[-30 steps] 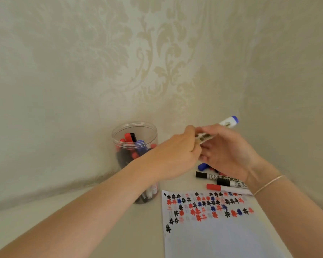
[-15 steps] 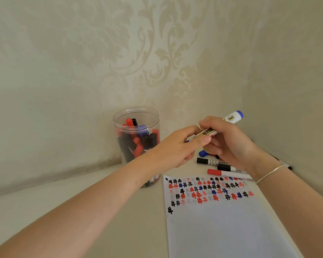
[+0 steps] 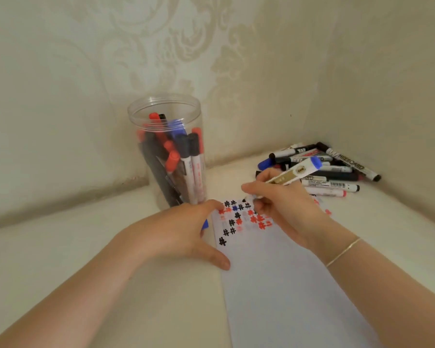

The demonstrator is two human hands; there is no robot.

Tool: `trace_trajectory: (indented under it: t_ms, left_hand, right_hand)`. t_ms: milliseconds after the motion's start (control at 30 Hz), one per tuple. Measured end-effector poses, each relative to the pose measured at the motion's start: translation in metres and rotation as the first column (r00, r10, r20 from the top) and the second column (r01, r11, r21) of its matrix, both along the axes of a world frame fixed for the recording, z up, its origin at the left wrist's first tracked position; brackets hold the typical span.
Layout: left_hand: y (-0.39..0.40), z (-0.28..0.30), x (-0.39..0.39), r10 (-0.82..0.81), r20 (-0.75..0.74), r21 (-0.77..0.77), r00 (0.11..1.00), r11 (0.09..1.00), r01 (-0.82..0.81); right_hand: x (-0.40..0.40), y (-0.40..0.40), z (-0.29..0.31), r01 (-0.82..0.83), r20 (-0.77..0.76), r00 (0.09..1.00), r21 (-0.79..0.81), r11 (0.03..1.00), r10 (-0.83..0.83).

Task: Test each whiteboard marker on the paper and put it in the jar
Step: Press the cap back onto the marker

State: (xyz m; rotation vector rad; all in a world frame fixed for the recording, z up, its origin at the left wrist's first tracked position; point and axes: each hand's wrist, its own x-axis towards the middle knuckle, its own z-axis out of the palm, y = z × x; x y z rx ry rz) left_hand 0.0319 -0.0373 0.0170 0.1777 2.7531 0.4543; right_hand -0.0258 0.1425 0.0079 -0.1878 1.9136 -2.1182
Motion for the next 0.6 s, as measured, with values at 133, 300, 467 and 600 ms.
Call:
trace_trajectory:
  t_ms: [133, 300, 467, 600]
  left_hand:
    - [-0.002, -0.005, -0.001, -0.009, -0.033, 0.009, 0.999, 1.0, 0.009]
    - [-0.005, -0.012, -0.002, -0.032, -0.093, -0.015, 0.995, 0.999, 0.03]
    - [-0.006, -0.014, 0.0, -0.054, -0.114, -0.03, 0.992, 0.998, 0.051]
    - [-0.006, -0.015, -0.001, -0.067, -0.117, -0.045, 0.991, 0.997, 0.062]
  right_hand:
    - [0.017, -0.023, -0.016, 0.108, -0.047, 0.994, 0.139, 0.984, -0.103]
    - [0.026, -0.032, -0.028, 0.226, -0.184, 0.967, 0.3, 0.927, -0.176]
    - [0.026, -0.033, -0.031, 0.237, -0.199, 0.964, 0.332, 0.913, -0.178]
    - [0.027, -0.034, -0.031, 0.245, -0.24, 0.957, 0.365, 0.898, -0.163]
